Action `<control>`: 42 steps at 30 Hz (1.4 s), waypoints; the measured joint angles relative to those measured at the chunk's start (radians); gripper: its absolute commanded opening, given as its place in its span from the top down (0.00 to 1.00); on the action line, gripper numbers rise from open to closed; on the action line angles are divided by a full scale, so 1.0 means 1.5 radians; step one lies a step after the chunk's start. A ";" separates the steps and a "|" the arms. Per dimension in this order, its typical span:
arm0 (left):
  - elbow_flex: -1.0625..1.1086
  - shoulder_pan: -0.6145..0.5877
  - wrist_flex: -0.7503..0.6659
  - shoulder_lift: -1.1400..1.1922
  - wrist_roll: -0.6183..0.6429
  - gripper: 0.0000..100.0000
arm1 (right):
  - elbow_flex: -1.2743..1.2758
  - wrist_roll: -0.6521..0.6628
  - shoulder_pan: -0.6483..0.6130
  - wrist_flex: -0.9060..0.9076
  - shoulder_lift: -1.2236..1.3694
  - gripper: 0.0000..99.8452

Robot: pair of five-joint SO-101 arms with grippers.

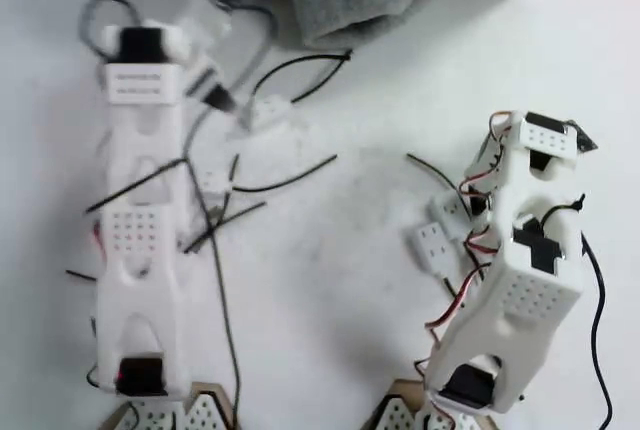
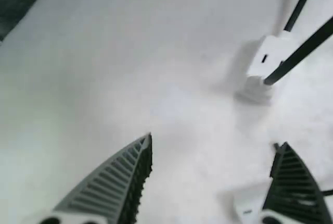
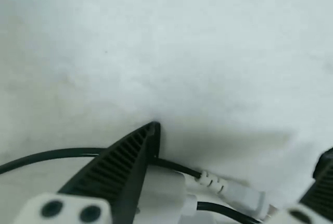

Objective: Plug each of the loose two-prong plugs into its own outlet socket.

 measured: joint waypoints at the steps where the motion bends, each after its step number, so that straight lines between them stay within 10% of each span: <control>1: 0.000 -0.017 0.010 -0.023 0.000 0.65 | 0.000 0.000 0.000 0.000 0.000 0.55; 13: 0.000 -0.296 0.024 -0.099 0.045 0.65 | -0.001 0.035 -0.021 0.065 -0.033 0.55; 23: 0.014 -0.516 0.024 -0.099 0.045 0.65 | -0.001 0.052 -0.200 0.075 -0.155 0.55; 35: 0.208 -0.686 0.024 -0.099 0.045 0.65 | -0.260 0.254 -0.455 0.180 -0.110 0.55; 42: 0.295 -0.727 0.024 -0.099 0.045 0.65 | -0.550 0.551 -0.582 0.265 0.108 0.55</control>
